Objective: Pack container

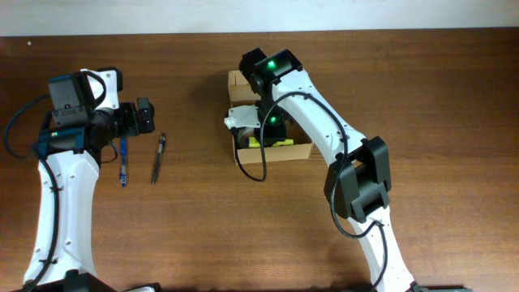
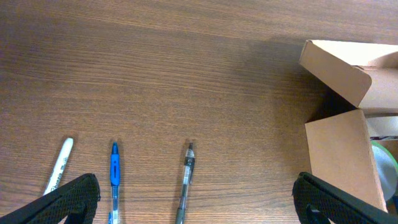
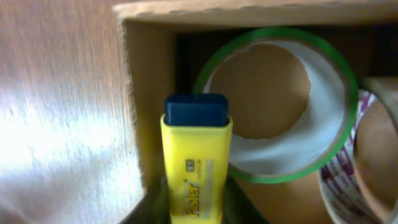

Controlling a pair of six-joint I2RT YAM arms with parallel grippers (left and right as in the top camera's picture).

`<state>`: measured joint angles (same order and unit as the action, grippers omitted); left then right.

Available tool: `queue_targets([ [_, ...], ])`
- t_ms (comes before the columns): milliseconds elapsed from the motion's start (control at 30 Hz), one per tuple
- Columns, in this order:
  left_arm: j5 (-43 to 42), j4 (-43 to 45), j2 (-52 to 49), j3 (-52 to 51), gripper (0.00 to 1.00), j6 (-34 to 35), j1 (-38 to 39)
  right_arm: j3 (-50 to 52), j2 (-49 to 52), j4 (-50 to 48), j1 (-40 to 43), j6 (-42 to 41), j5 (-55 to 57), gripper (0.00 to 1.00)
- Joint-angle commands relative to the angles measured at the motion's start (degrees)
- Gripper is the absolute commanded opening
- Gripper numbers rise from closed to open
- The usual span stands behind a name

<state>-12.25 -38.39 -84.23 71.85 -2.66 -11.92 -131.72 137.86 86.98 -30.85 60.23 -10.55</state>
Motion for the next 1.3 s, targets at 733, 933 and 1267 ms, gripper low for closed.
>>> queue_targets([
  [733, -3.0, -2.8, -0.4, 0.8, 0.99, -0.9, -0.1, 0.2, -37.3, -12.1, 13.4, -44.8, 5.4, 0.68],
  [933, -3.4, -6.8, -0.4, 0.8, 0.99, -0.9, -0.1, 0.3, -42.6, -8.6, 37.6, -57.9, 1.4, 0.69],
  [1267, 17.9, -8.1, -4.4, 0.1, 0.99, -3.3, -0.7, 8.1, -36.8, -4.3, 53.9, -57.9, -6.9, 0.99],
])
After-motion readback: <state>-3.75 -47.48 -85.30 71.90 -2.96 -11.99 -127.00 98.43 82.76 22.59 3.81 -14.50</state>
